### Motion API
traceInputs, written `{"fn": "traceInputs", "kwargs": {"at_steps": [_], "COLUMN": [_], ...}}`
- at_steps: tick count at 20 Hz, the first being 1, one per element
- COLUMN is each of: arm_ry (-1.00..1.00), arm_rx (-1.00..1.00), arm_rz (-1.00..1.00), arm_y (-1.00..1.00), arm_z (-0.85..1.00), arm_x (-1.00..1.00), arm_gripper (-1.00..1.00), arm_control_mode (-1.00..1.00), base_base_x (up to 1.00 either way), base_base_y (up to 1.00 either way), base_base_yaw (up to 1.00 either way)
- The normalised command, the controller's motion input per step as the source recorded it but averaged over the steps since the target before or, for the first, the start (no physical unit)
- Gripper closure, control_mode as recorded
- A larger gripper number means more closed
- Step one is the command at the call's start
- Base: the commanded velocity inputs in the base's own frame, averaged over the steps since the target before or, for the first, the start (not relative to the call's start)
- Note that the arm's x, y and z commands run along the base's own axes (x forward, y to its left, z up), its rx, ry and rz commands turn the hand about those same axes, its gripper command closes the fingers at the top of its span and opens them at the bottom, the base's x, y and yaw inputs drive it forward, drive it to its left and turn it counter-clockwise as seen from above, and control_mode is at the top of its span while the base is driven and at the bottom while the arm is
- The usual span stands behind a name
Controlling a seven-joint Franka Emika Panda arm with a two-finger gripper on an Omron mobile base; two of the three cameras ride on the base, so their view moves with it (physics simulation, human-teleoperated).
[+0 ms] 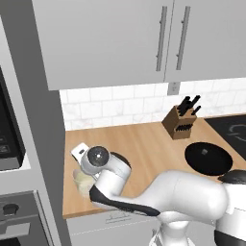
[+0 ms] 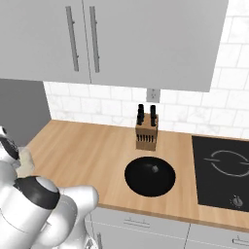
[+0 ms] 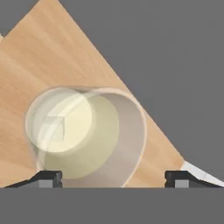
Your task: Grab a lemon wedge from the fridge and one ice cube from the ice bowl, and put them in the glass of lemonade.
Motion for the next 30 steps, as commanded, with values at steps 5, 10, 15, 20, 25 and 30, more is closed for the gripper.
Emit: {"fn": "traceInputs", "kwargs": {"at_steps": [5,10,15,20,25,30], "arm_ry": [-0.07,-0.07,-0.16,-0.20,-0.10,-0.03], "arm_rx": [0.00,0.00,0.00,0.12,0.37,0.49], "arm_rz": [0.00,0.01,0.01,-0.09,-0.33,-0.39], "arm_y": [-0.05,0.00,-0.19,-0.74,-0.88,-0.73], "arm_z": [-0.01,0.24,0.69,0.80,0.88,0.78], "arm_x": [0.04,-0.14,-0.66,-0.76,-0.31,-0.33], "arm_gripper": [-1.00,-1.00,-1.00,-1.00,-1.00,-1.00], "arm_control_mode": [-1.00,-1.00,-1.00,-1.00,-1.00,-1.00], "base_base_x": [0.00,0.00,0.00,0.00,0.00,0.00], "base_base_y": [0.00,0.00,0.00,0.00,0.00,0.00], "base_base_yaw": [0.00,0.00,0.00,0.00,0.00,0.00]}}
